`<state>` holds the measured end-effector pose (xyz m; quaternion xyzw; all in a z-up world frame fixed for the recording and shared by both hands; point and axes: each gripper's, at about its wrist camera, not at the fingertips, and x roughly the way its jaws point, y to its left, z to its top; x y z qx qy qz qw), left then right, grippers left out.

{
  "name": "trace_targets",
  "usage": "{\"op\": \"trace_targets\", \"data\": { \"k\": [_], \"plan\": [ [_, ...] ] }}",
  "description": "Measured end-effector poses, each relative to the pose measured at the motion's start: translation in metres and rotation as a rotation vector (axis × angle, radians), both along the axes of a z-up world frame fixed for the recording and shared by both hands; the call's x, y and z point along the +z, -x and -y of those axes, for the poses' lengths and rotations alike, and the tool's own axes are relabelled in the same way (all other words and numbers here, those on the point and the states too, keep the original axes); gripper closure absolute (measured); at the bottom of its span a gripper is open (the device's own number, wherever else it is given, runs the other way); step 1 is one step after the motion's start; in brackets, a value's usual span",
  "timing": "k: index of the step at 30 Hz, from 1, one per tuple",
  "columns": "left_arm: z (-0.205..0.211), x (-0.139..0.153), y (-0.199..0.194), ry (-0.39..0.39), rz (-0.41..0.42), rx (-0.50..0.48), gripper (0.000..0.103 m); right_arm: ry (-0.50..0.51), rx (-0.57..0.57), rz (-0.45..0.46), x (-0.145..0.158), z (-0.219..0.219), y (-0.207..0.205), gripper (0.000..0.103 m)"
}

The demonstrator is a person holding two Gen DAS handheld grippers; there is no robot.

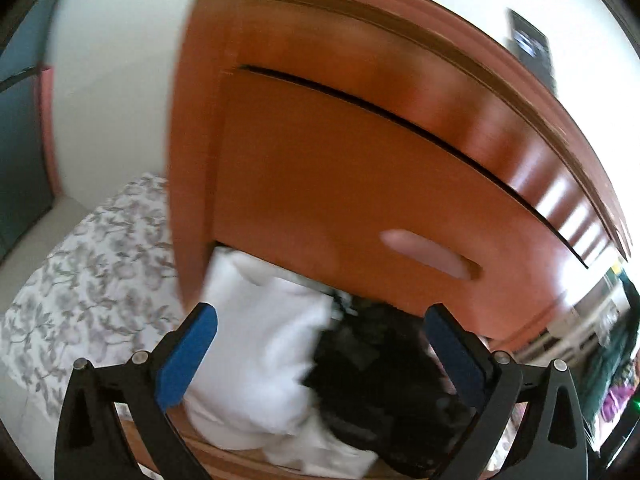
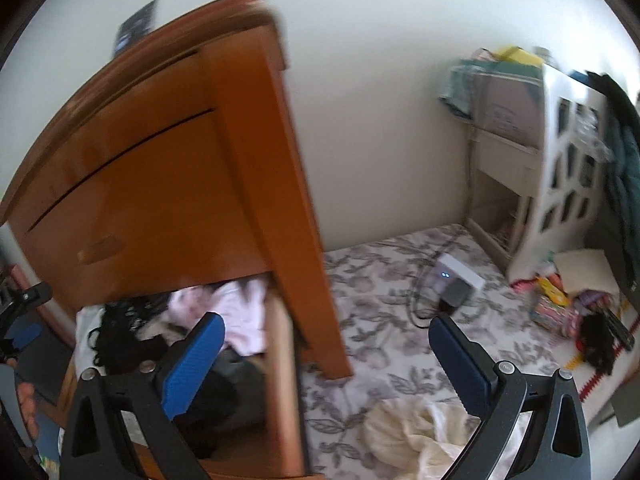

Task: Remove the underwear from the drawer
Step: 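Move both grippers back to the open nightstand drawer, then close the right gripper on the black lace garment in the drawer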

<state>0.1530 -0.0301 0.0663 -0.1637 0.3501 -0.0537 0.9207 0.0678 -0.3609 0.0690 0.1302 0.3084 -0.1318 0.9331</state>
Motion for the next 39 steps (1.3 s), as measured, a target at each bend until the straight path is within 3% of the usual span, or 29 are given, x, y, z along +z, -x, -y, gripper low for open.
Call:
{"op": "trace_targets", "data": {
  "k": [5, 16, 25, 33, 35, 37, 39],
  "plan": [
    [-0.023, -0.006, -0.006, -0.033, 0.002, 0.056, 0.000, 0.027, 0.080, -0.044, -0.009, -0.035, -0.019, 0.000],
    [-0.031, -0.019, -0.012, -0.090, -0.071, 0.026, 0.000, 0.091, 0.351, -0.102, -0.024, -0.125, -0.052, 0.000],
    [-0.009, -0.024, -0.015, -0.184, -0.115, -0.045, 0.000, 0.125, 0.411, -0.152, -0.038, -0.148, -0.069, 0.000],
    [-0.013, -0.026, -0.017, -0.174, -0.121, -0.034, 0.000, 0.170, 0.474, -0.145, -0.043, -0.168, -0.078, 0.001],
    [-0.015, -0.026, -0.017, -0.171, -0.124, -0.026, 0.000, 0.182, 0.481, -0.152, -0.045, -0.172, -0.079, 0.007],
    [-0.015, -0.027, -0.018, -0.169, -0.125, -0.026, 0.000, 0.185, 0.481, -0.167, -0.050, -0.176, -0.082, 0.024],
    [-0.015, -0.027, -0.018, -0.167, -0.124, -0.026, 0.000, 0.172, 0.475, -0.187, -0.054, -0.175, -0.084, 0.032]
  ]
}}
